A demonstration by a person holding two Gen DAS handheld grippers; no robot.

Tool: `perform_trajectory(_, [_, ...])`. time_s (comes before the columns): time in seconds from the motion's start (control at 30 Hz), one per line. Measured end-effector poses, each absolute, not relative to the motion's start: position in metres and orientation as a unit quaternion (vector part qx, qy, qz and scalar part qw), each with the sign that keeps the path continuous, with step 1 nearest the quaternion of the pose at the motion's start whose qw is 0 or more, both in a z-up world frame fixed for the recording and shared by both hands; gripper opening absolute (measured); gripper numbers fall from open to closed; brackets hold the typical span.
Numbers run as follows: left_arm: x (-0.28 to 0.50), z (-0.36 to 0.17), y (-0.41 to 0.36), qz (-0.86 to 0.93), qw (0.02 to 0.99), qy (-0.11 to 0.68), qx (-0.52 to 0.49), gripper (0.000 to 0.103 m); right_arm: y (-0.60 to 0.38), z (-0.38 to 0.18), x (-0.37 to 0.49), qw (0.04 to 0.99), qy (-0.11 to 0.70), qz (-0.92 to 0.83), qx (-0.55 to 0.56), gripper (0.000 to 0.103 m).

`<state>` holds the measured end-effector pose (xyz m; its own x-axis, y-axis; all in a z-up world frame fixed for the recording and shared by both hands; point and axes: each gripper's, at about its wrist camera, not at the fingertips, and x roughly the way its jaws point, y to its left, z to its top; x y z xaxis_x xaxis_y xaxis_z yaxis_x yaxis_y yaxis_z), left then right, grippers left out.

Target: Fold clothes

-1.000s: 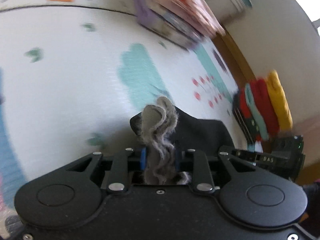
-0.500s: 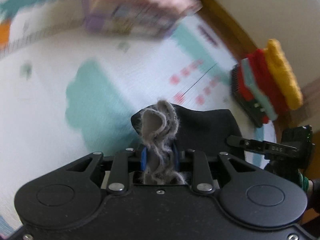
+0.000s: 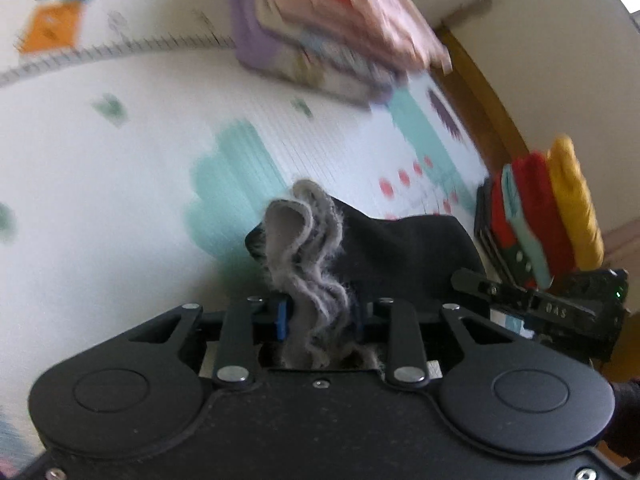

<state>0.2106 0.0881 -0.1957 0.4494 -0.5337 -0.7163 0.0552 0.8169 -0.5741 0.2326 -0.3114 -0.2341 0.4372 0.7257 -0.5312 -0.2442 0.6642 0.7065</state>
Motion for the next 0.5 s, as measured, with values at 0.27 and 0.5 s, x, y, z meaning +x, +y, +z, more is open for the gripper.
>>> perform_trajectory(0.27, [0.231, -0.119, 0.22, -0.089, 0.872, 0.379, -0.297, 0.026, -0.173, -0.167, 0.333, 0.763, 0.413, 0.425, 0.257, 0.025])
perform_trajectory(0.5, [0.271, -0.099, 0.284, -0.049, 0.879, 0.316, -0.353, 0.026, -0.075, -0.122, 0.415, 0.767, 0.39, 0.439, 0.26, 0.025])
